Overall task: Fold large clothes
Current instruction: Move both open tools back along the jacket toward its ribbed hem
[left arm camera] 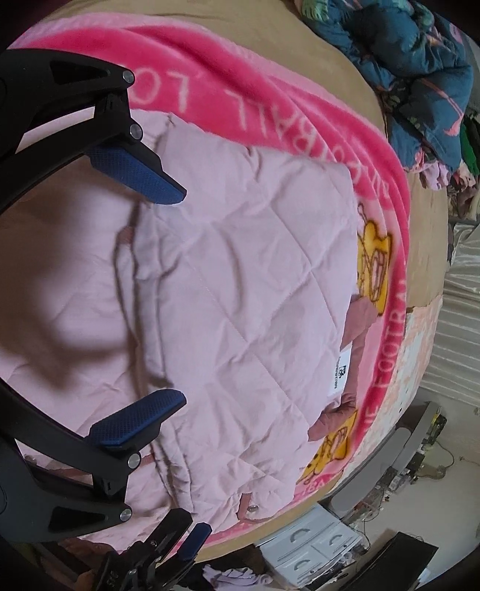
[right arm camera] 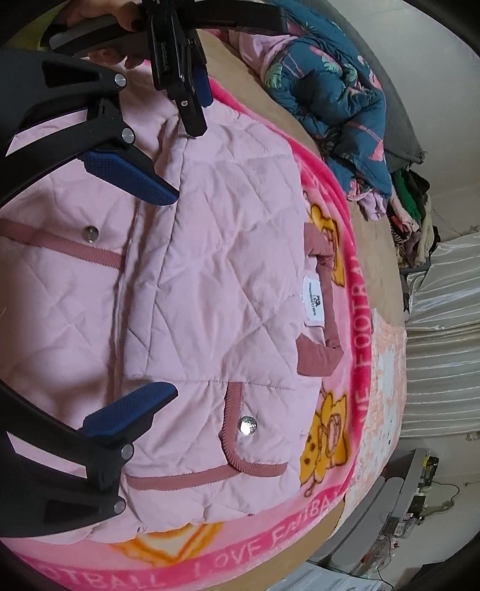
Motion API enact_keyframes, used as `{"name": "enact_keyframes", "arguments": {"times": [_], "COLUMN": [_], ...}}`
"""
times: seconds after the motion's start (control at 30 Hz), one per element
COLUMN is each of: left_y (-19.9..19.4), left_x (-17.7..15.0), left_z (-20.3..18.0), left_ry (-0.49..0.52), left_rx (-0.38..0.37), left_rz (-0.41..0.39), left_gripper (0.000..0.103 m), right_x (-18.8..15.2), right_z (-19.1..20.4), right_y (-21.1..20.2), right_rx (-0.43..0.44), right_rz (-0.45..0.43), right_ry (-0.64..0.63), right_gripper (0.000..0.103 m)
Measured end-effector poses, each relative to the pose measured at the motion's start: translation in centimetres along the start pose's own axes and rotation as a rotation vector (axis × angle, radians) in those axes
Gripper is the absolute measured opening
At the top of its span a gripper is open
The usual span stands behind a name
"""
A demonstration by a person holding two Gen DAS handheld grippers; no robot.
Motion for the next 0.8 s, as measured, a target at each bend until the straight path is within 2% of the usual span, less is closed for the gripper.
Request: {"name": "enact_keyframes", "arguments": {"times": [0.3,0.47,0.8], "left_y": [-2.4,-4.3,-8.5], "left_x": [-0.9,-1.0,-0.7], "left_z": [1.2,1.4,0.6], "left_ry": [-0.036,-0.023,-0.014], "left_rx": [0.007,0.028,0.005], "left_rz": [-0.01,-0.049,-0.12], "left_gripper": [0.094,0.094,0.094], "right_x": [-0.3,-0.4,-0.3], "right_z": [1.1,1.6,2.7], "right_y": [-1.9,-2.9,-6.2], "right_rx": [0.016,0.031,0.043], "right_rz": [-0.017,-0.033,-0.087], "right_ry": [-0.005,-0.001,-0.01], "right_gripper": [0.096,0.096,0.099]}}
Point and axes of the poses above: each gripper's, at about its wrist camera, not at the fingertips, and y roughly the way its jaws point, z to its left, x to its top, the point moved 9 cm from there along y, roughly the way its jaws point, and after that the axes turned 15 degrees about x, right-handed, at the moved point
